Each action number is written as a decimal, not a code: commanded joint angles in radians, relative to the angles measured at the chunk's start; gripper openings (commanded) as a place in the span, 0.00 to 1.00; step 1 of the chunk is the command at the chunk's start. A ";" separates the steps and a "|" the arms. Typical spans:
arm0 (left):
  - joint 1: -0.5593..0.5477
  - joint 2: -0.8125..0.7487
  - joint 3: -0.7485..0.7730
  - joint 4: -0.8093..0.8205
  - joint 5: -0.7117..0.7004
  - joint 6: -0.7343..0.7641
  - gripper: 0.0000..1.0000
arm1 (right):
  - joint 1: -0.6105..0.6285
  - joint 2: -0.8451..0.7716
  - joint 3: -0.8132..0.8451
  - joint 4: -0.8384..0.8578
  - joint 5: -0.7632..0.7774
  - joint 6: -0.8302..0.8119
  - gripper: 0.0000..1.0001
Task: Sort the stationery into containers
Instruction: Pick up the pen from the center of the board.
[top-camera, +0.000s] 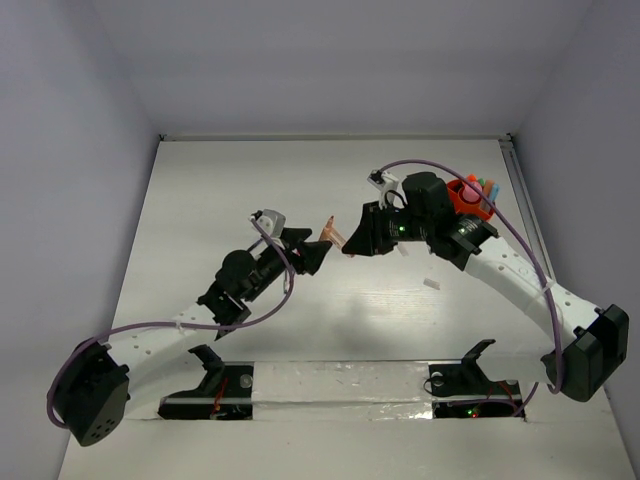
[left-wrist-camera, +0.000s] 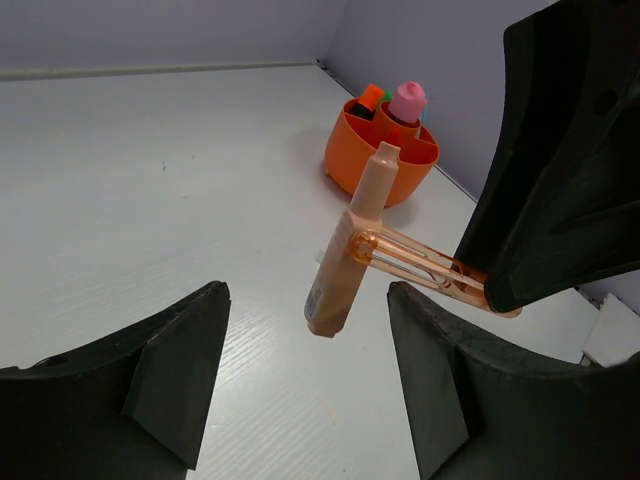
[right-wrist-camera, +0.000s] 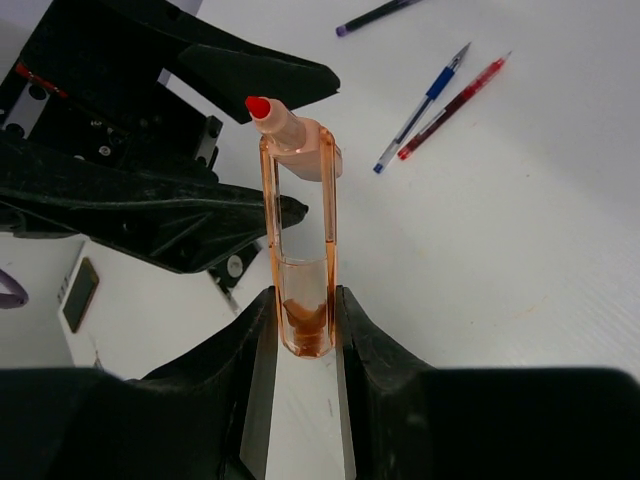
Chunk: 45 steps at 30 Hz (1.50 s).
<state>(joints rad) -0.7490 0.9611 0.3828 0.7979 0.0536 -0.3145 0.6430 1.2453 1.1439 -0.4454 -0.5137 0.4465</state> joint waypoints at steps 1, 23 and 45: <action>-0.013 -0.001 0.048 0.067 0.046 0.038 0.60 | 0.007 -0.017 0.036 0.011 -0.077 0.037 0.00; -0.052 -0.004 0.064 0.038 0.043 0.041 0.25 | -0.002 -0.026 0.042 0.030 -0.072 0.055 0.00; -0.052 0.016 0.074 0.012 0.023 0.048 0.22 | -0.002 -0.050 0.053 0.019 -0.071 0.055 0.00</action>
<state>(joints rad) -0.7967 0.9798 0.4103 0.7826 0.0792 -0.2768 0.6426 1.2278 1.1477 -0.4438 -0.5724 0.4950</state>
